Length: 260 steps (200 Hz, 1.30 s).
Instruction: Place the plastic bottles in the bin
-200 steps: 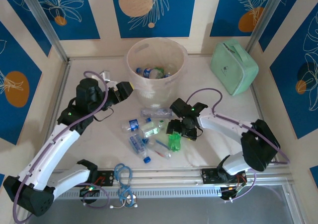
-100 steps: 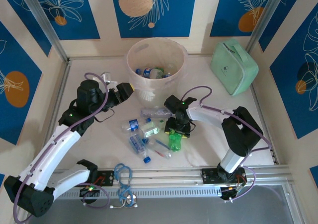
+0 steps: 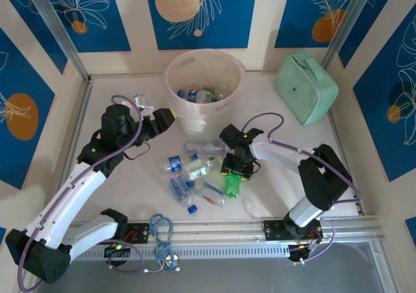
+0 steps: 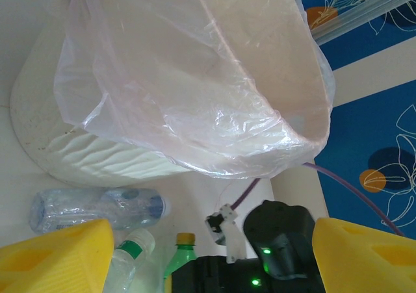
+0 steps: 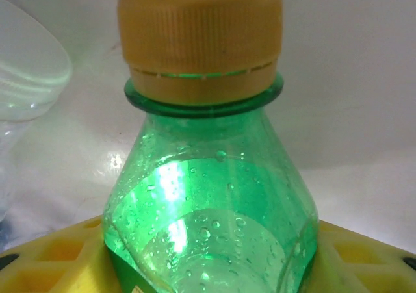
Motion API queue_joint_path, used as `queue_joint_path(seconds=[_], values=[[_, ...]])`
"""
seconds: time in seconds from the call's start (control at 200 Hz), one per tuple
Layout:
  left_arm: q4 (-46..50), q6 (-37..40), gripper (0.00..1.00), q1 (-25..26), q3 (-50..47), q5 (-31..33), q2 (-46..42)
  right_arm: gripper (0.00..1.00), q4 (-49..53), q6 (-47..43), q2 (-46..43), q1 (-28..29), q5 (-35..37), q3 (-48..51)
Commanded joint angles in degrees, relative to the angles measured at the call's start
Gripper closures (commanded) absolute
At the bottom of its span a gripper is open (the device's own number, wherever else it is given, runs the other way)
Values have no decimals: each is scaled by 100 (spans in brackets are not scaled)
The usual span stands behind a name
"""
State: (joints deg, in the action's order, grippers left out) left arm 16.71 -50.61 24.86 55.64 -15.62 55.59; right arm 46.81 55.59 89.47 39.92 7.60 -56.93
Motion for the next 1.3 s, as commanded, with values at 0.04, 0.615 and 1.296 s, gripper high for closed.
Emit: queue_joint_path(seconds=[0.04,0.615,1.296], values=[[-200,-37,20,27,-70,-176,9,48,372,105,-1027,-161,391,126],[-1557,444,0,1487,465,-1319,808,48,-528,114,-4136,-676,32,-627],[-3731,-267,0,2395,645,-2569,1777,47,-2066,493,-3748,-863,-951,-1365]])
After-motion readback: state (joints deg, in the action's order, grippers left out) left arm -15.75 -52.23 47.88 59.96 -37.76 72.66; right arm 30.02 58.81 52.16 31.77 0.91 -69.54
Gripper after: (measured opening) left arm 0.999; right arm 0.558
